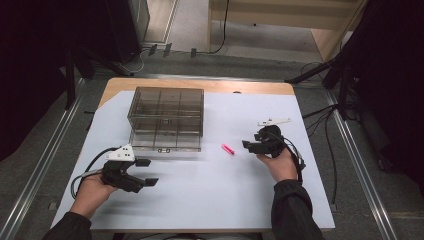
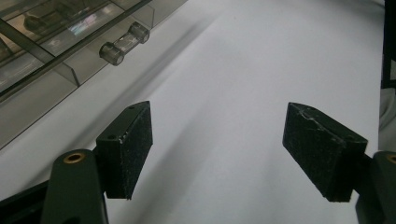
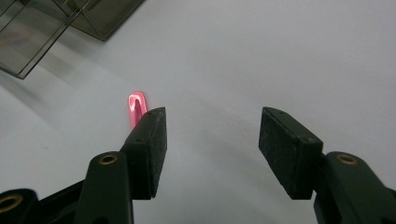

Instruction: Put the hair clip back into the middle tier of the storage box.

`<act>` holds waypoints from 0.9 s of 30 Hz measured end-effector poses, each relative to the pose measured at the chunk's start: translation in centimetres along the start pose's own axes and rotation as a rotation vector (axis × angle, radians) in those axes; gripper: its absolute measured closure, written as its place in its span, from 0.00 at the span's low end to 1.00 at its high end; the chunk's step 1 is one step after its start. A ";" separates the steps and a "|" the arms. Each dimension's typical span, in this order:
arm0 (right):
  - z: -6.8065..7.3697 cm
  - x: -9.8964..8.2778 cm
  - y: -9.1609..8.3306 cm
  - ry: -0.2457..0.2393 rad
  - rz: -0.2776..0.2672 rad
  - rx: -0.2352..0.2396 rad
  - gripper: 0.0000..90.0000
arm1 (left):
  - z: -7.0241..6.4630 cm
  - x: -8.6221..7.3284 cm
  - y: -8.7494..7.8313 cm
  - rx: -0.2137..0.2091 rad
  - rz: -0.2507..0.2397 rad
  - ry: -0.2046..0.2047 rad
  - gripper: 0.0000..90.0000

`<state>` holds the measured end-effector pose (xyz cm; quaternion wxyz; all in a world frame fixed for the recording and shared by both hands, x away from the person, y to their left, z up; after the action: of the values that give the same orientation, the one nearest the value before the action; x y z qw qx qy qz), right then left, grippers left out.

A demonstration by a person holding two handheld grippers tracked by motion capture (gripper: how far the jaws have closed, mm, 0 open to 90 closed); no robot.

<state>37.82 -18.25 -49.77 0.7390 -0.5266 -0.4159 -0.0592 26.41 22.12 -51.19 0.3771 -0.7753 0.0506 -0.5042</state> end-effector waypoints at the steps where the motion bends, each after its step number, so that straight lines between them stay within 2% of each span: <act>1: 0.0 0.0 0.0 0.004 0.002 -0.002 0.49 | 0.0 0.0 0.0 0.007 0.002 0.001 0.28; 6: -0.2 0.0 0.1 0.012 0.027 0.001 0.48 | 0.0 0.0 0.1 0.007 0.007 0.007 0.28; 27: -0.1 -0.1 0.0 0.011 0.049 0.008 0.48 | 0.0 0.1 0.0 0.005 -0.009 0.006 0.28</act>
<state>37.86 -18.38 -49.89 0.7447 -0.5333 -0.3991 -0.0421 26.45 22.08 -51.13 0.3769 -0.7729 0.0471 -0.5083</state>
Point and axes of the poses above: each handheld gripper's, and its own axes: y roughly forward along the jaws, x roughly out of its top, z roughly to its left, the point moved 3 cm from there along y, roughly forward along the jaws, and after that the axes turned 1 degree about -x, right-handed, at the moved point
